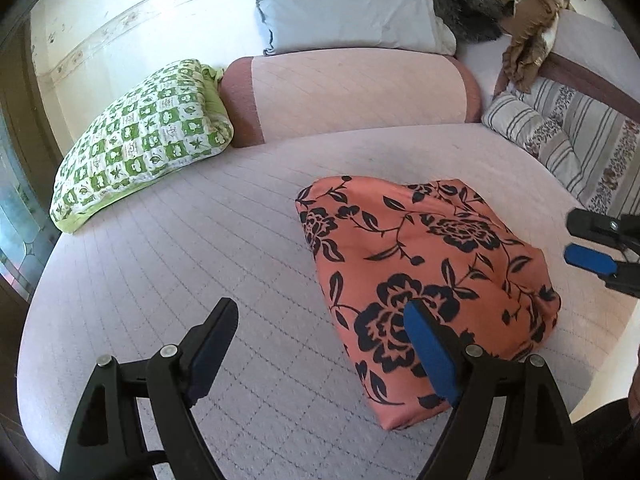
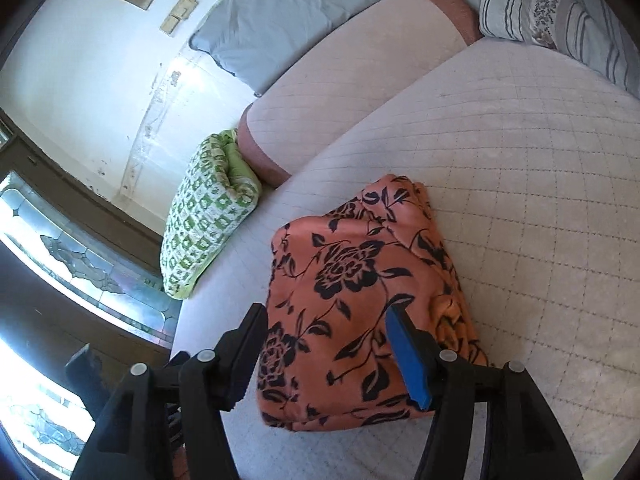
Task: Fold small clothes
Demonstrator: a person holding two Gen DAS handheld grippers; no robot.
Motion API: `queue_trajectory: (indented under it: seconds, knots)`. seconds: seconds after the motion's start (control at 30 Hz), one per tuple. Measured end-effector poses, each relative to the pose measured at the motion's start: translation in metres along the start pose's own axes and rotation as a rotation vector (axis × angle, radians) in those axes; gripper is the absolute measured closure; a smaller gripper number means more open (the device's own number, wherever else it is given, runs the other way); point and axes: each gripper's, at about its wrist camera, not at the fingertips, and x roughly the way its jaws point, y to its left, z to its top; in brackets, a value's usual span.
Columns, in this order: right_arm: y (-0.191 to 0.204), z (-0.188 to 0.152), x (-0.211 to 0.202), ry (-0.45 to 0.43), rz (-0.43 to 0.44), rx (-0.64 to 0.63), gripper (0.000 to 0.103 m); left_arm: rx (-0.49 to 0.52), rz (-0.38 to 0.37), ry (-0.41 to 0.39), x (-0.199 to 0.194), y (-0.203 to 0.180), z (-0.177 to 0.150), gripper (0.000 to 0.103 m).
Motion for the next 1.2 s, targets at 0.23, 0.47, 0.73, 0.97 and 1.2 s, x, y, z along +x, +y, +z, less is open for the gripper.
queue_trajectory:
  seconds: [0.23,0.47,0.73,0.97,1.2]
  knots:
    - [-0.010,-0.001,0.005,0.007,-0.064,-0.011,0.037,-0.035,-0.019,-0.006,0.017,0.005,-0.005,0.018]
    - [-0.033,0.009,0.021,0.015,-0.094,0.044,0.037,-0.046,-0.046,0.039,0.041,0.007,-0.012,0.018]
    - [-0.045,0.015,0.034,0.037,-0.119,0.032,0.035,-0.058,-0.065,0.056,0.052,0.010,-0.014,0.018]
    - [-0.065,0.020,0.041,0.048,-0.120,0.069,0.033,-0.052,-0.090,0.040,0.056,0.009,-0.013,0.018]
    - [-0.075,0.025,0.053,0.087,-0.096,0.082,0.030,-0.079,-0.226,0.032,0.069,0.013,-0.009,0.018]
